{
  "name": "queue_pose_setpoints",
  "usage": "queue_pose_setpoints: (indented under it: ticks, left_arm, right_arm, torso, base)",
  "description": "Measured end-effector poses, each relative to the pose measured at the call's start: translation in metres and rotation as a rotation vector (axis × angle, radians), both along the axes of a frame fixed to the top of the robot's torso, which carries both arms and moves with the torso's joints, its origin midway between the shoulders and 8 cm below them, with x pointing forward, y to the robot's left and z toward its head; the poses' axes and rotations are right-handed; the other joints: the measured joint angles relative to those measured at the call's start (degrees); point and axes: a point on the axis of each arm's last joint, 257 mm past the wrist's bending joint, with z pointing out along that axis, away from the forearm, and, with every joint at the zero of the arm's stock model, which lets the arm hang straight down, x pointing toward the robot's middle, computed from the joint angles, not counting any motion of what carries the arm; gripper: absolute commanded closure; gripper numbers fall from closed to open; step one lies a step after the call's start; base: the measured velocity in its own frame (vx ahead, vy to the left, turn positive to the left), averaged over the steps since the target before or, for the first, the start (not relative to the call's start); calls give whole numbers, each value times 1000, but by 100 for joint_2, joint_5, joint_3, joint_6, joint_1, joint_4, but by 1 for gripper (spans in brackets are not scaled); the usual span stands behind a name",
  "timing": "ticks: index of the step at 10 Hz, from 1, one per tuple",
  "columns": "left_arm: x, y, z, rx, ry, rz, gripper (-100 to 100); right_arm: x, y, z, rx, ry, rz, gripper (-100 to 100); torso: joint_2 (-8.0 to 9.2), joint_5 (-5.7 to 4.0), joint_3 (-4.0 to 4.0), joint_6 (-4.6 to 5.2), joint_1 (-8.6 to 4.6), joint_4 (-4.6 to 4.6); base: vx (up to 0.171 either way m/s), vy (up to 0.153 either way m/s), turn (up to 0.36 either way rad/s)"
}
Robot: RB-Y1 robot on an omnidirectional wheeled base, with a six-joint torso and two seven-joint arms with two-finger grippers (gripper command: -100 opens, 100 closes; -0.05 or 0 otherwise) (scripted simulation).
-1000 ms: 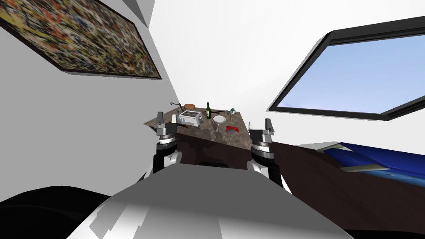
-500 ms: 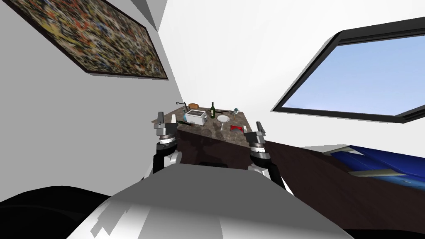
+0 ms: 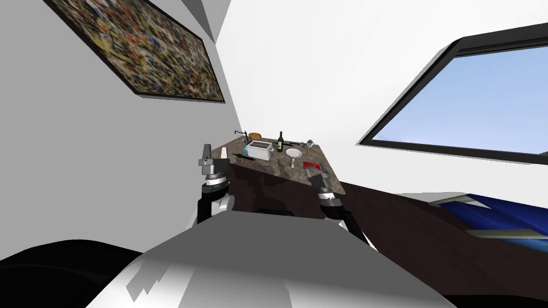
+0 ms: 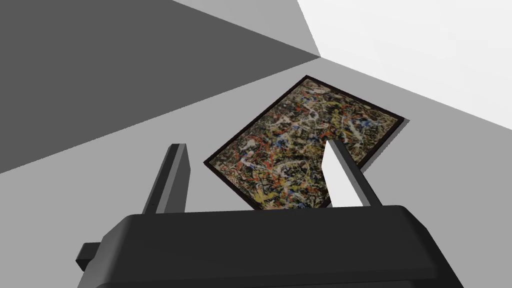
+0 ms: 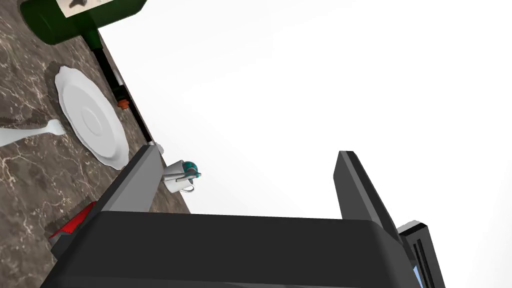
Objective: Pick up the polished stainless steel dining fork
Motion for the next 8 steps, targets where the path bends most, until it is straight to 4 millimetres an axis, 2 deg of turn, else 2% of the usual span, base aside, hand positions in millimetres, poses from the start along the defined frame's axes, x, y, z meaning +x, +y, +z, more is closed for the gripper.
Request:
queue_pose_setpoints:
  ticks: [1,2,3,4,5,6,7,8]
  left_arm:
    - [0,0,0,0,0,0,0]
    - [0,0,0,0,0,0,0]
    - [0,0,0,0,0,0,0]
    - [0,0,0,0,0,0,0]
    - [0,0,0,0,0,0,0]
    - [0,0,0,0,0,0,0]
    - [0,0,0,0,0,0,0]
    - [0,0,0,0,0,0,0]
  right_arm:
    - [-4,4,-22,19,65,29,-100]
    - [-2,5,-34,32,104,52,-100]
    - [-1,5,-38,45,123,61,-100]
    - [-5,12,-59,61,184,86,-100]
    - [-9,14,-70,74,228,104,-100]
    - [-8,13,-74,89,244,110,-100]
    - [-14,12,-94,103,310,131,-100]
    - [-15,11,-106,122,356,145,-100]
  torso:
    - [3,1,2,-1,9,0]
    - [1,1,1,0,5,1]
    - [-3,-2,-1,1,-11,0]
    - [-1,0,-1,-2,6,0]
    - [-2,1,-1,1,2,0]
    - [-4,-3,-2,1,-16,0]
    - [0,-1,0,-2,-2,0]
    - [-1,0,0,1,-3,0]
  base:
    - [-22,109,47]
    - [-7,54,-24]
    - [-17,113,156]
    - [-12,103,79]
    - [-4,40,-21]
    - [-18,100,169]
    - [-16,94,76]
    - [-4,41,-13]
